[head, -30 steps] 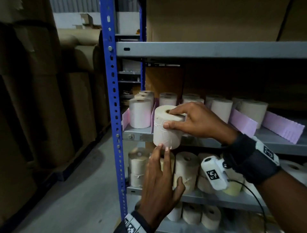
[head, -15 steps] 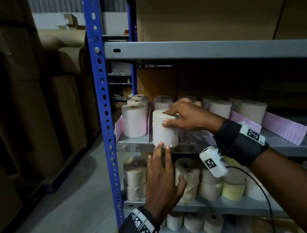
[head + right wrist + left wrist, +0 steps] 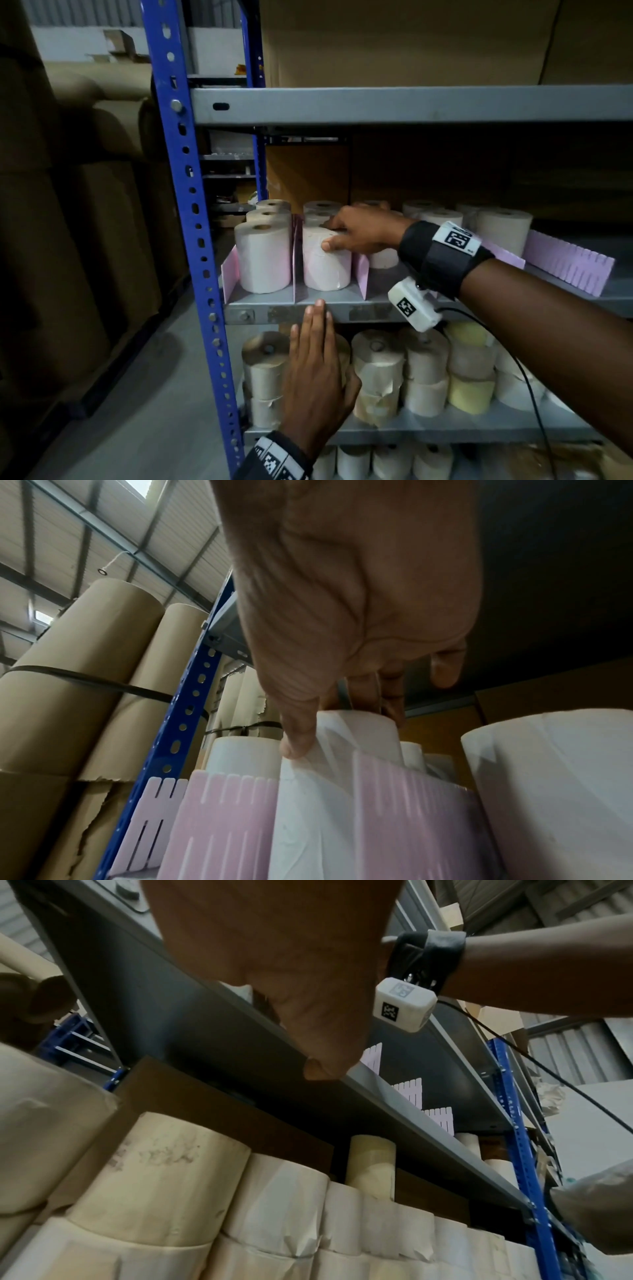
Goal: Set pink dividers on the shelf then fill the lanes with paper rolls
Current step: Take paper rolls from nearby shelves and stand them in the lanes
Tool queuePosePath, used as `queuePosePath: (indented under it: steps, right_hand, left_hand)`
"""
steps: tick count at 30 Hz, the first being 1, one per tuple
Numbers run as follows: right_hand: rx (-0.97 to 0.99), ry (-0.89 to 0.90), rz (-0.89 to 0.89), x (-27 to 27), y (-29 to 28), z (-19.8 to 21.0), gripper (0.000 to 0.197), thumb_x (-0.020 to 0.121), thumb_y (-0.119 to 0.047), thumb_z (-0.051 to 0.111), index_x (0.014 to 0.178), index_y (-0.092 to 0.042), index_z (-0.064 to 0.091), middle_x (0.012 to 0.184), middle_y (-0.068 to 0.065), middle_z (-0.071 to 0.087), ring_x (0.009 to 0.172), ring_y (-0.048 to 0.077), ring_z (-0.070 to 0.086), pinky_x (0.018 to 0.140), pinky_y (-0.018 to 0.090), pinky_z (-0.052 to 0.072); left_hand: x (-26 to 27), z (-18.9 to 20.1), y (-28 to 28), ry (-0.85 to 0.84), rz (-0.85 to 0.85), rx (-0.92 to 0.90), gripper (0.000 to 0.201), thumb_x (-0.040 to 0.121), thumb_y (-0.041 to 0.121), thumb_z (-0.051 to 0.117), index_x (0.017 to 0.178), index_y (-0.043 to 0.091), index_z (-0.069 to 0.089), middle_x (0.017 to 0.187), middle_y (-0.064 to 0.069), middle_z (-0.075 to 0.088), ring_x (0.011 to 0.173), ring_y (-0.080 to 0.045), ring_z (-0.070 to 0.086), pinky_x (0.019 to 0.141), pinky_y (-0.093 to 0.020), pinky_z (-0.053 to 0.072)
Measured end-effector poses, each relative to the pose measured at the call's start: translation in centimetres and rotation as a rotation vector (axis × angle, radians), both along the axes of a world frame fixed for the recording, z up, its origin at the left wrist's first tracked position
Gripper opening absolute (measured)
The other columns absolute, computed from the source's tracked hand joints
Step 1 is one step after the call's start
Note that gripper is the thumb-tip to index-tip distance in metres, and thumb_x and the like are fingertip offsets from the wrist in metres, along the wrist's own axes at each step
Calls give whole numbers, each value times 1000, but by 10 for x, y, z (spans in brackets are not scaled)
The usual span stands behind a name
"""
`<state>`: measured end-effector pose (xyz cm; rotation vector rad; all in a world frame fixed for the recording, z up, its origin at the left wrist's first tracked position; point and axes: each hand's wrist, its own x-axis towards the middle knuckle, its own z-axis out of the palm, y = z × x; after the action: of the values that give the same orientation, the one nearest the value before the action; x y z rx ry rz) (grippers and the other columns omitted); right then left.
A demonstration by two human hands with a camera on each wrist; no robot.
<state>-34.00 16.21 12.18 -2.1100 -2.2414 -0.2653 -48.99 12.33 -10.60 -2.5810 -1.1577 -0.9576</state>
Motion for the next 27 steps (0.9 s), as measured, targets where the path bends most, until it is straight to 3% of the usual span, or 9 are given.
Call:
queuePosePath:
  steps: [4,12,13,16,18,23,27]
  right_hand:
    - [21,-17,-11,2,3,-3,42,93,-58,49,122,-31,62,125,1,64,123,28,51,99,51,33]
    - [55,22,-53,6,7,-14,56,91,-63,46,140,-35,49,148,-2,49,140,29,36,106,59,20]
    - [58,24,-57,6,7,-15,57,91,-63,46,140,-36,48,148,-2,48,140,29,35,105,59,20]
    - [76,4,-72,2,1,-17,55,92,-63,44,140,-37,48,147,-1,50,138,29,38,103,58,21]
    - [93,-3,-67,-1,-7,-17,52,93,-62,43,138,-37,49,144,-1,53,136,28,41,102,58,21]
    - [256,79,-29,-3,-52,-23,57,91,-69,38,133,-34,56,133,-5,62,130,24,49,99,54,28]
    - [353,111,-33,-1,-113,-45,59,89,-71,39,131,-34,58,131,-7,63,125,19,51,86,38,26]
  left_hand:
    - [-1,-2,1,26,-11,-1,94,77,45,73,151,-6,43,163,-24,29,151,-40,28,116,-60,36]
    - [-5,3,0,117,16,-52,103,72,52,73,153,-3,40,165,-23,24,152,-38,25,115,-56,40]
    - [-4,4,0,141,19,-77,105,75,53,68,156,-2,33,167,-22,14,154,-38,15,120,-56,33]
    - [-5,9,1,225,23,-159,109,86,59,49,163,6,-7,163,-14,-34,151,-30,-31,127,-50,-5]
    - [-10,13,3,243,3,-189,107,90,60,47,162,11,-16,158,-7,-45,147,-25,-40,127,-47,-11]
    - [-35,26,-6,174,-75,-234,95,97,53,48,164,15,-7,157,1,-39,151,-19,-31,130,-44,-1]
    - [-55,26,-38,-10,-181,-248,89,99,49,50,164,19,-3,166,3,-27,156,-15,-22,130,-37,3]
